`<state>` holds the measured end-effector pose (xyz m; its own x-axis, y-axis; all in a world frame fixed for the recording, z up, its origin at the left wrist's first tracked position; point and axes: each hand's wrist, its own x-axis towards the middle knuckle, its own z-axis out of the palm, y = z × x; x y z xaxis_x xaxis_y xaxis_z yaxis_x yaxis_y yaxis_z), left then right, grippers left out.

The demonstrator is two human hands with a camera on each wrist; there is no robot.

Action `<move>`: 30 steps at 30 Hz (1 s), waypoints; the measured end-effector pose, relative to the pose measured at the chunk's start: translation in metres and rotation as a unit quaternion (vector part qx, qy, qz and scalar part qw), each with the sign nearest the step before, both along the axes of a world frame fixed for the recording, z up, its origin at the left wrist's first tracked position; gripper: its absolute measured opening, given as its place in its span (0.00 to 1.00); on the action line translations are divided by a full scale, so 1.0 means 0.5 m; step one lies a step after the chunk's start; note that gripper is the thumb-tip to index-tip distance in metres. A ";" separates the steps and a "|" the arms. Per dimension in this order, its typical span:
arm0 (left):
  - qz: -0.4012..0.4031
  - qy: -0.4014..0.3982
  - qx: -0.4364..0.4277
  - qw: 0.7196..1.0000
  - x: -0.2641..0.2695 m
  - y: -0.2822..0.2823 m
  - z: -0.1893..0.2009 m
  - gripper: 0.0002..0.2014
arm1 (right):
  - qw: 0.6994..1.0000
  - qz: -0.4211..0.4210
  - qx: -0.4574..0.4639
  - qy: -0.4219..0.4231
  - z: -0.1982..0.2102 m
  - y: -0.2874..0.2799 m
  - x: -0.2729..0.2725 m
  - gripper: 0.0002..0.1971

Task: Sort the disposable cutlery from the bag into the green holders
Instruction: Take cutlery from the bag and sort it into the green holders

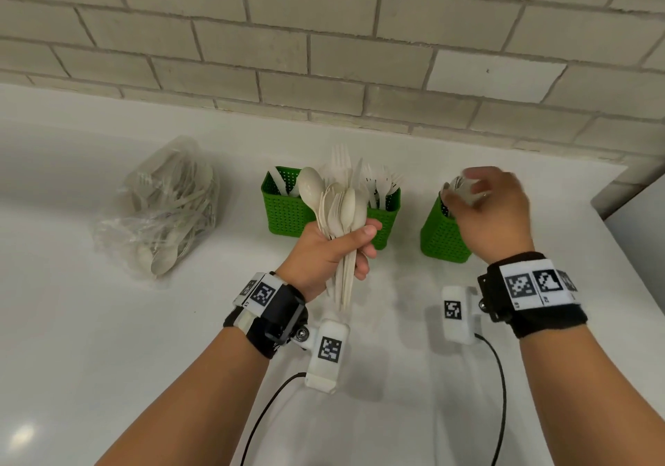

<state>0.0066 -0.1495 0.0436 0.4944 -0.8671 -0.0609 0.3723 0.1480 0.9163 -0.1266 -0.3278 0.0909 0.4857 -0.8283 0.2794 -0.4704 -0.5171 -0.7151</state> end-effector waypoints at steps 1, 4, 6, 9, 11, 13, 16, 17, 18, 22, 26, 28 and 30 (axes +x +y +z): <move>-0.004 0.002 0.003 1.000 -0.002 -0.002 0.000 0.12 | 0.998 0.058 0.021 -0.026 0.008 0.029 0.009 0.09; -0.019 -0.003 0.009 1.000 -0.008 -0.007 -0.002 0.09 | 0.968 0.228 0.105 -0.007 0.031 0.120 0.033 0.03; -0.029 -0.017 0.014 0.999 -0.010 -0.008 -0.003 0.06 | 0.953 0.273 0.134 -0.012 0.026 0.148 0.044 0.08; -0.025 -0.033 0.022 0.999 -0.006 0.000 -0.003 0.06 | 0.955 0.248 0.153 -0.056 0.011 0.147 0.052 0.10; -0.010 -0.046 0.018 0.999 -0.004 0.004 -0.002 0.08 | 0.960 0.232 0.142 -0.063 0.005 0.143 0.055 0.08; 0.011 -0.059 0.013 0.998 -0.005 0.006 -0.001 0.08 | 0.965 0.221 0.126 -0.066 -0.002 0.140 0.058 0.04; 0.036 -0.116 0.023 0.992 -0.004 0.003 -0.001 0.06 | 0.970 0.208 0.100 -0.070 -0.007 0.143 0.062 0.06; 0.037 -0.141 0.025 0.989 -0.004 0.002 -0.001 0.05 | 0.972 0.205 0.092 -0.070 -0.007 0.145 0.063 0.07; 0.036 -0.161 0.026 0.986 -0.005 0.000 -0.002 0.05 | 0.973 0.202 0.085 -0.068 -0.007 0.147 0.065 0.07; 0.021 -0.173 0.028 0.984 -0.012 0.002 -0.005 0.06 | 0.970 0.207 0.103 -0.070 -0.006 0.155 0.073 0.05; 0.019 -0.075 0.019 0.997 -0.014 0.015 -0.004 0.12 | 0.945 0.215 0.191 -0.156 0.000 0.146 0.070 0.10; 0.028 -0.036 0.015 0.999 -0.010 0.018 -0.001 0.14 | 0.931 0.214 0.224 -0.193 0.002 0.137 0.067 0.10; 0.034 -0.012 0.013 0.999 -0.006 0.018 0.000 0.12 | 0.921 0.202 0.243 -0.226 0.002 0.124 0.065 0.10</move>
<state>0.0038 -0.1404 0.0435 0.5531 -0.8301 -0.0704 0.3409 0.1484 0.9283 -0.0943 -0.2656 0.0918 0.7072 -0.6855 0.1731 0.0938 -0.1516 -0.9840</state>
